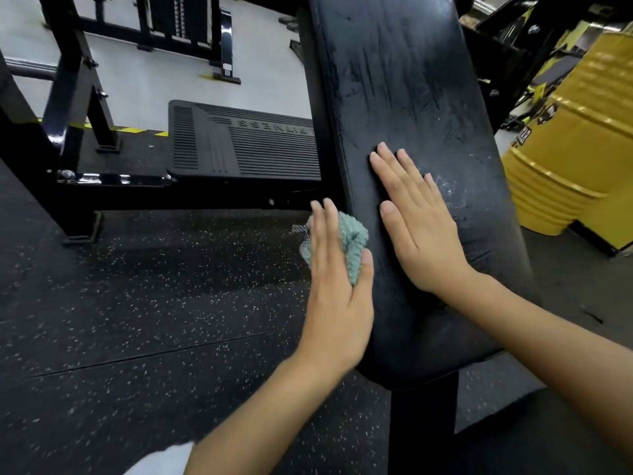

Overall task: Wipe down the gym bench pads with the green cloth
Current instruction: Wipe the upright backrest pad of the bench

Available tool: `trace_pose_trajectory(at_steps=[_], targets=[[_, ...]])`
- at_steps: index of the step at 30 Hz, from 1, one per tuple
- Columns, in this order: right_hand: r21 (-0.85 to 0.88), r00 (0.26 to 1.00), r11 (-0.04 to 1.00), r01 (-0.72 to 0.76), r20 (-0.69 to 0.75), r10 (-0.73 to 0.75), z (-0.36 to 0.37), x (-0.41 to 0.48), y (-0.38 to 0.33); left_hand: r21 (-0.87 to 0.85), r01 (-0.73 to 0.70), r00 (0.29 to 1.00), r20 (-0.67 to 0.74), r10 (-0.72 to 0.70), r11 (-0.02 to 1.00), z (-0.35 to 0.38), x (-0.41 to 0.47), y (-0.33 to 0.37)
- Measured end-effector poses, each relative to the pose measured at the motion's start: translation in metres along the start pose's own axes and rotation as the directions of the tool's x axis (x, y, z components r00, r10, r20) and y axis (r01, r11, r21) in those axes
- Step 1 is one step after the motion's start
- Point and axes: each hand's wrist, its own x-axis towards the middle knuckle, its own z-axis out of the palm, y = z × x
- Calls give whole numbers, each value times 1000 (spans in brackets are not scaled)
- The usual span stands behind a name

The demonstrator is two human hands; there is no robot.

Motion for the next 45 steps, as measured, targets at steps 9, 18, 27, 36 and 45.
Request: trace_pose_trajectory(at_steps=[9,18,27,36,45], targets=[[14,1000,1000,1,-10,-1,-1,0,0,-33,23,1000,-10,-23,999,16,-69,-4],[31,1000,1000,4,-13,-3,0,0,2,-52,67,990,-118,-73,996,4,40,13],[18,1000,1000,14,-19,-14,1,1,3,-16,-43,999,-14,43,999,5,-8,-9],[-6,1000,1000,21,13,-20,0,-1,1,-23,-9,999,-48,8,1000,22,-67,-10],[-10,985,994,112,134,-109,-9,-50,-7,-18,42,996,-82,-43,999,36,-109,-10]])
